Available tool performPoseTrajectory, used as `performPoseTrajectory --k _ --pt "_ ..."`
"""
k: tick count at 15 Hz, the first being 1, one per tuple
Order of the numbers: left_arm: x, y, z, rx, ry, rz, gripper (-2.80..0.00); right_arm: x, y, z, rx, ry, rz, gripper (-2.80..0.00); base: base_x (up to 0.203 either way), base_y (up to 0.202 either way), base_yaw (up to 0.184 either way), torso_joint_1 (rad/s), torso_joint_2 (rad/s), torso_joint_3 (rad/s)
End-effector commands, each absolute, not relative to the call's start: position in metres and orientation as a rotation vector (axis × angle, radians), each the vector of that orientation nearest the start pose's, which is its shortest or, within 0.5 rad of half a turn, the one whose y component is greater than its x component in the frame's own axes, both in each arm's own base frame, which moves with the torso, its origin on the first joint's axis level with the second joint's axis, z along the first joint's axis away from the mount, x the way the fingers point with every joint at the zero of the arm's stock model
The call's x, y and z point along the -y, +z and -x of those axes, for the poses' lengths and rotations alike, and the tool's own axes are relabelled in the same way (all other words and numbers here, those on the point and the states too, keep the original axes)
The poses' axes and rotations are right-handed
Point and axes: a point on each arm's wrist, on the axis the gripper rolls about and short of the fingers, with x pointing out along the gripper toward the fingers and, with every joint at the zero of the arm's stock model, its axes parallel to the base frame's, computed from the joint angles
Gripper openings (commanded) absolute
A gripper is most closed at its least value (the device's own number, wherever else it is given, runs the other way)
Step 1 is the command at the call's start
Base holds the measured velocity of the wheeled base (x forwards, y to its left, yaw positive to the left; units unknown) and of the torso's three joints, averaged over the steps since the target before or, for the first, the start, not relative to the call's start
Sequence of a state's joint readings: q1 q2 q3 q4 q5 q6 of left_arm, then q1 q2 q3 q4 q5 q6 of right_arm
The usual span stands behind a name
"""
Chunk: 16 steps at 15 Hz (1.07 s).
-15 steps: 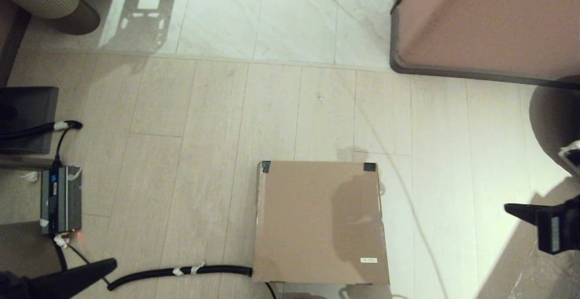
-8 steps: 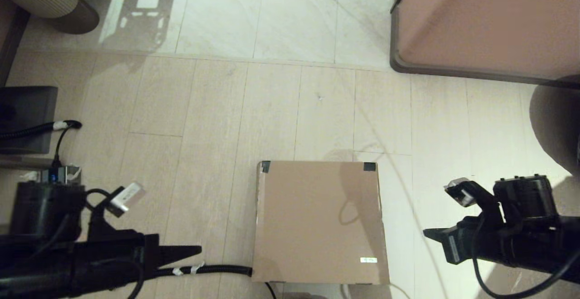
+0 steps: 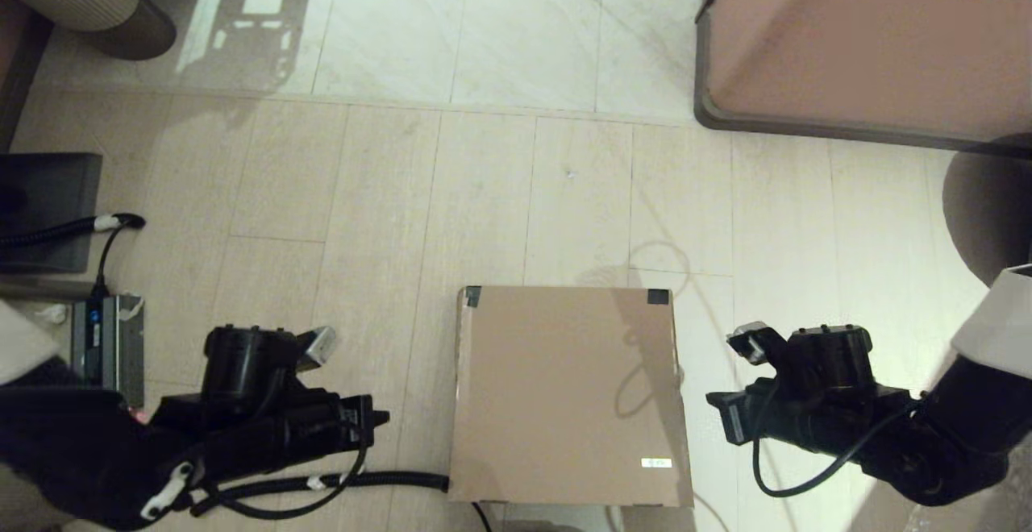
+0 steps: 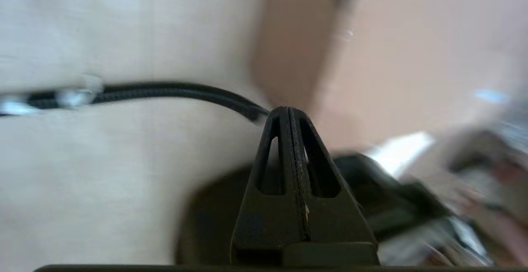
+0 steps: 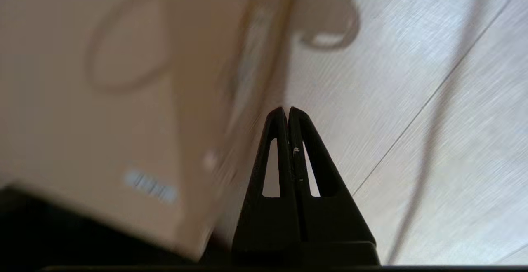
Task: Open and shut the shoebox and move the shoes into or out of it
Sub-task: Open the shoe box
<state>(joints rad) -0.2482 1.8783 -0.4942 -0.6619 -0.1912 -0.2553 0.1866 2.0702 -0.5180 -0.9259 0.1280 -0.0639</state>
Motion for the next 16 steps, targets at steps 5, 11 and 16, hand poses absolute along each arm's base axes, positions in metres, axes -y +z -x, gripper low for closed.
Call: performPoseTrajectory --k 5,11,16 --pt "0.110 0.024 -0.291 -0.832 -0.293 0.113 -2.80 -0.060 -0.002 -0.312 -0.647 0.282 0.068 -2.80 0.000 0.000 0.000 0.000 0.00 0.000" --pt "0.134 0.010 -0.320 -0.797 -0.273 0.103 -2.80 -0.066 -0.029 -0.322 -0.553 0.294 0.054 -2.80 0.000 0.000 0.000 0.000 0.00 0.000" --pt "0.161 0.005 -0.337 -0.768 -0.269 0.179 -2.80 -0.085 -0.030 -0.319 -0.556 0.320 -0.038 -2.80 0.000 0.000 0.000 0.000 0.00 0.000"
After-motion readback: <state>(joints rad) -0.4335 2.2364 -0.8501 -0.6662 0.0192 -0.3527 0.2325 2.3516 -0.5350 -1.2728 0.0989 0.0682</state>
